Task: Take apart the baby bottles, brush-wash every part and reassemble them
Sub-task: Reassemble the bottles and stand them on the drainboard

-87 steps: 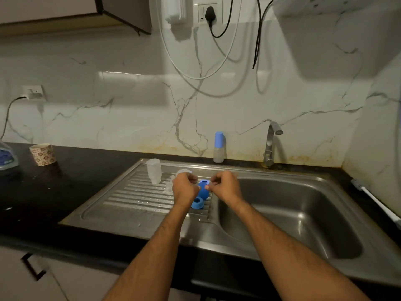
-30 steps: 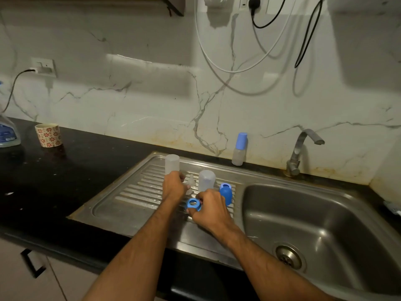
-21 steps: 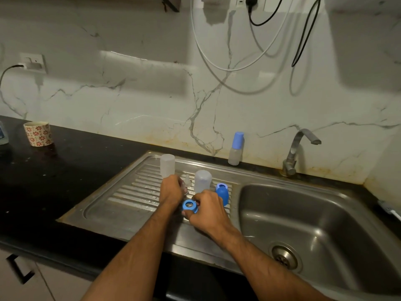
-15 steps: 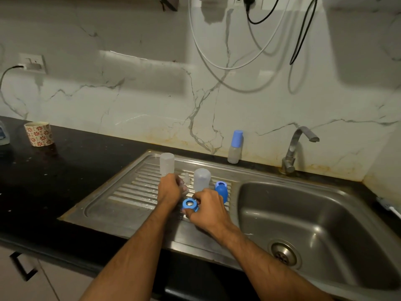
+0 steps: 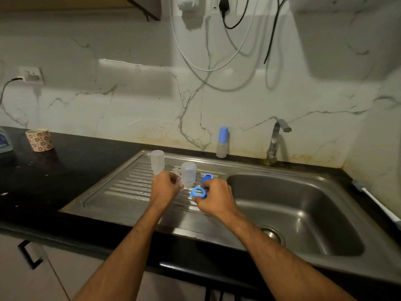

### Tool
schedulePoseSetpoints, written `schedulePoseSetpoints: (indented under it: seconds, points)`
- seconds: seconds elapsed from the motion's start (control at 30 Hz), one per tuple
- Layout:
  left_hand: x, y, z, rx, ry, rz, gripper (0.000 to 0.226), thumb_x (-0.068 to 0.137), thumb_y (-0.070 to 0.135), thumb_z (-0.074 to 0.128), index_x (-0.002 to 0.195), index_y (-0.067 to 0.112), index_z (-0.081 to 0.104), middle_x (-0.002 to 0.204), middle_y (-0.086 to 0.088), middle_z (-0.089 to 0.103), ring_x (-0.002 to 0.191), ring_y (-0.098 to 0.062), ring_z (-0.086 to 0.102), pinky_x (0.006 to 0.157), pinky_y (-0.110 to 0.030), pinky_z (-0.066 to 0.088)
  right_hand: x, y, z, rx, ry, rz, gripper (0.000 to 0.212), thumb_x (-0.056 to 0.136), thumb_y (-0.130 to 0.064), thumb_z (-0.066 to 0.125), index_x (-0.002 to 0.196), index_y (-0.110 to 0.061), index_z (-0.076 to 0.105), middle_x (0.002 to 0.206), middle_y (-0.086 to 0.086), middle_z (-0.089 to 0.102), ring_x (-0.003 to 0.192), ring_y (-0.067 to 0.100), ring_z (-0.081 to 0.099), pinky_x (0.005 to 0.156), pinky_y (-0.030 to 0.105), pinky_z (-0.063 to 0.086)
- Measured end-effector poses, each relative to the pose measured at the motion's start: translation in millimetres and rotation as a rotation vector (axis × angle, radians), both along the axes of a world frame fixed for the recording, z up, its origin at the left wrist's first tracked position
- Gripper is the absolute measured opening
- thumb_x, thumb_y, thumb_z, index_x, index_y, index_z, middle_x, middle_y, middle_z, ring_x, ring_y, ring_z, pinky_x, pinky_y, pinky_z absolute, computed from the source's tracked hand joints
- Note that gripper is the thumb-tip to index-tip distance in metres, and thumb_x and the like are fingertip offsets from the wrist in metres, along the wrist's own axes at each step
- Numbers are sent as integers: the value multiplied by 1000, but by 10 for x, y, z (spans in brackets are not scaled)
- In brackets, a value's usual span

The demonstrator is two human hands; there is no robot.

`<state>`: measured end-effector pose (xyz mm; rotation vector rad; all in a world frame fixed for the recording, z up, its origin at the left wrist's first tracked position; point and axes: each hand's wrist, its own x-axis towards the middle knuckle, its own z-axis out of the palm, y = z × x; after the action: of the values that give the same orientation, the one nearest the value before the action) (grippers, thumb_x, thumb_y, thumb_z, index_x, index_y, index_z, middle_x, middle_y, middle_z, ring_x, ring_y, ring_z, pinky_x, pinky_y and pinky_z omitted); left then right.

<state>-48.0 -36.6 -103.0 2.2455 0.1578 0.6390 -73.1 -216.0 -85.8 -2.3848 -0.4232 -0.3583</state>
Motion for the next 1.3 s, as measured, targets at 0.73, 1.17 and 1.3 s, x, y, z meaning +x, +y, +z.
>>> schedulePoseSetpoints:
  seconds: [0.73, 1.17, 1.3]
  points:
    - [460, -2389, 337, -207, 259, -302, 7, 91, 16, 69, 92, 10, 72, 92, -8, 73, 92, -20, 68, 89, -40, 57, 169, -2608, 359, 57, 420, -417, 22, 77, -23, 88, 75, -7, 72, 66, 5, 69, 53, 11, 65, 46, 19, 49]
    - [728, -2529, -211, -392, 178, -336, 17, 78, 8, 84, 91, 15, 76, 84, 2, 76, 82, -10, 73, 84, -33, 61, 670, -2511, 24, 312, 179, -268, 48, 76, -13, 88, 122, -14, 72, 113, 1, 74, 98, 8, 67, 91, 23, 55]
    - [816, -2604, -237, -232, 108, -361, 22, 77, 18, 86, 95, 22, 74, 90, 9, 72, 86, -1, 67, 84, -24, 56, 758, -2453, -136, 338, 121, -240, 51, 79, -8, 85, 127, -13, 69, 112, 2, 73, 80, -2, 63, 74, 9, 53]
